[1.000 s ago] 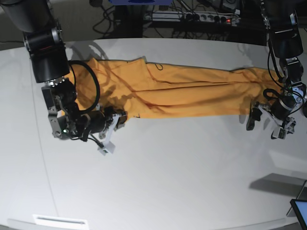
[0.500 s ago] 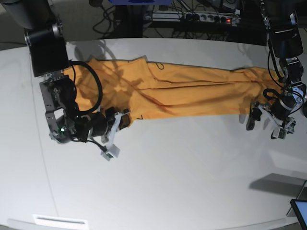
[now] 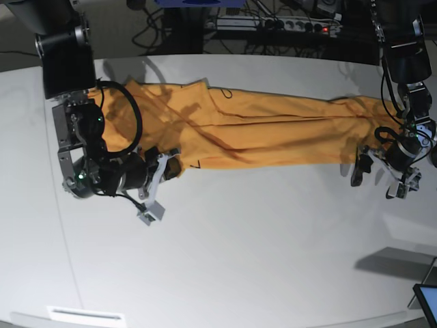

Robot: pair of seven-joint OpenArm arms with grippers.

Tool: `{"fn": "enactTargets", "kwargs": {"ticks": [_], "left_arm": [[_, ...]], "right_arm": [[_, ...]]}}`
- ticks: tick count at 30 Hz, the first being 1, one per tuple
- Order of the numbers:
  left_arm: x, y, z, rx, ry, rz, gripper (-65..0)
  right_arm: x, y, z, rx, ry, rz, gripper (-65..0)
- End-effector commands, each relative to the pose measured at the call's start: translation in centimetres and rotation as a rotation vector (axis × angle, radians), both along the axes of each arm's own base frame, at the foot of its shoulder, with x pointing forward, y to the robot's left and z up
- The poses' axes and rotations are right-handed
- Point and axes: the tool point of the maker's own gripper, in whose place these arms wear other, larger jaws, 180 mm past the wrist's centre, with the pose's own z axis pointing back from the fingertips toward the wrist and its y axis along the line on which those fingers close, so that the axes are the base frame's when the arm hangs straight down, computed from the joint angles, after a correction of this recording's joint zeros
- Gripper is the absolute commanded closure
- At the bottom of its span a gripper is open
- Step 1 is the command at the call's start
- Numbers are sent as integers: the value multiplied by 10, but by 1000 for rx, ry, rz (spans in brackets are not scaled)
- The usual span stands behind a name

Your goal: Fold the T-shirt properly

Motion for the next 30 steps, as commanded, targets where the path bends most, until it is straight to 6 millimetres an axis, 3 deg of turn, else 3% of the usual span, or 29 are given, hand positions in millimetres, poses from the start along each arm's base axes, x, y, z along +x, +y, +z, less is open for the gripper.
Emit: {"fn": "enactTargets", "kwargs": {"ticks": [1, 8, 9, 12, 14, 17, 21, 23, 28, 30], "left_arm": [[10, 9, 23, 11, -66, 6, -650], [10, 9, 23, 12, -65, 7, -650], [10, 9, 23, 12, -65, 7, -650], [10, 9, 24, 12, -66, 7, -650], [10, 9, 24, 12, -66, 7, -650], [11, 9, 24, 12, -68, 7, -650], [11, 9, 24, 12, -68, 7, -650], [10, 9, 24, 12, -66, 7, -650], [10, 9, 24, 12, -66, 7, -650], [10, 9, 24, 12, -66, 7, -650]], "right_arm": [[12, 3, 15, 24, -51, -3, -13], [13, 2, 16, 25, -52, -5, -25], [13, 2, 16, 25, -52, -5, -57], [14, 2, 16, 32, -57, -12, -247], [16, 3, 18, 41, -68, -20, -312], [15, 2, 9, 40, -38, -27, -263], [13, -3, -10, 33, 24, -48, -84], [14, -3, -13, 37, 27, -58, -113], [17, -2, -11, 43, 9, -65, -300], [20, -2, -8, 43, 0, -65, -321]]}}
